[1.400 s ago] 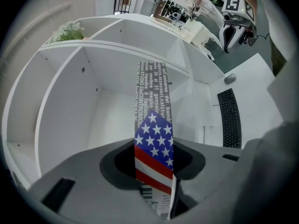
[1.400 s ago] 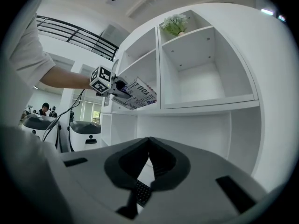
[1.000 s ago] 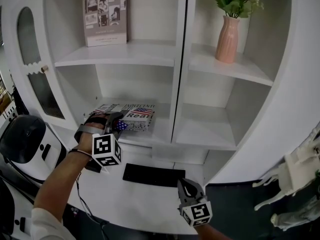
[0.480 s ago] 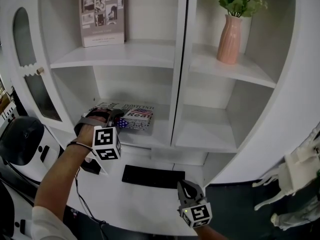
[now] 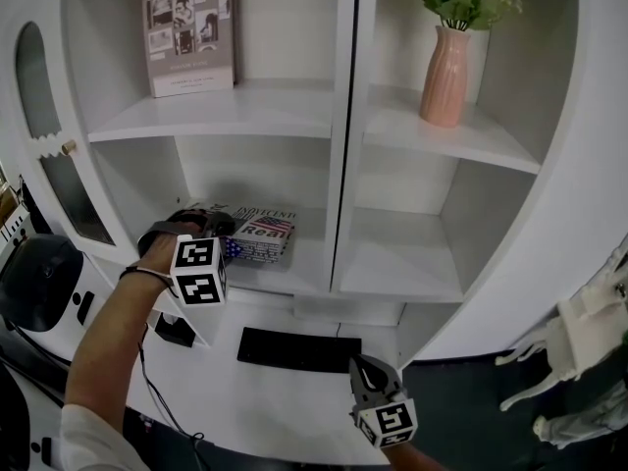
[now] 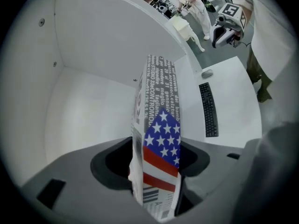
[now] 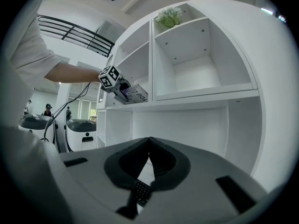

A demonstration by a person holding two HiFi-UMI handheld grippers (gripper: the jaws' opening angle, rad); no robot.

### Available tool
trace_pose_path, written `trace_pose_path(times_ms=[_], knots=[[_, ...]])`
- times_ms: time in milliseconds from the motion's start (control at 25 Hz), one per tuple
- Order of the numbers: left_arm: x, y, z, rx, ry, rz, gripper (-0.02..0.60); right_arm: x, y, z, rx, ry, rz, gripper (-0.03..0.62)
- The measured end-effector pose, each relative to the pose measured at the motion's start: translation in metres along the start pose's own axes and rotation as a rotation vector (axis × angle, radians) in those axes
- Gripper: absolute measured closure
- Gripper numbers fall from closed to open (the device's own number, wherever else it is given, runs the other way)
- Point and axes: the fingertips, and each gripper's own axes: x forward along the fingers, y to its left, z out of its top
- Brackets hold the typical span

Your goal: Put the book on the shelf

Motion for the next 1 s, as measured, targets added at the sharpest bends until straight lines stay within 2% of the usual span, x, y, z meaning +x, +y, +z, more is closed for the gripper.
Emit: trace_pose_path(times_ms=[40,200,440,840,1000], knots=[[0.001,-0.003,-0.001,-0.002,0.005,-0.021,0.336,0.001,0.000,-0.001,0.001,0.000,0.001,0.591],[0.000,-0.008,0.004,-0.007,-0.005,-0.071,0.319,0.003,-0.001,-0.001,0.002,-0.001,0.007,0.591],[-0.006,-0.022,0.005,-0.004,-0.001,-0.198,0.282,0.003,0.000,-0.002,0.004,0.003,0.011,0.591],[-0.014,-0.034,0.006,-0.002,0.005,-0.242,0.275,0.003,-0.003,-0.002,0.004,-0.001,0.017,0.590],[-0.019,-0.038,0.006,0.001,0.004,-0.237,0.275,0.004,0.002,0.000,-0.001,-0.007,0.026,0.591]])
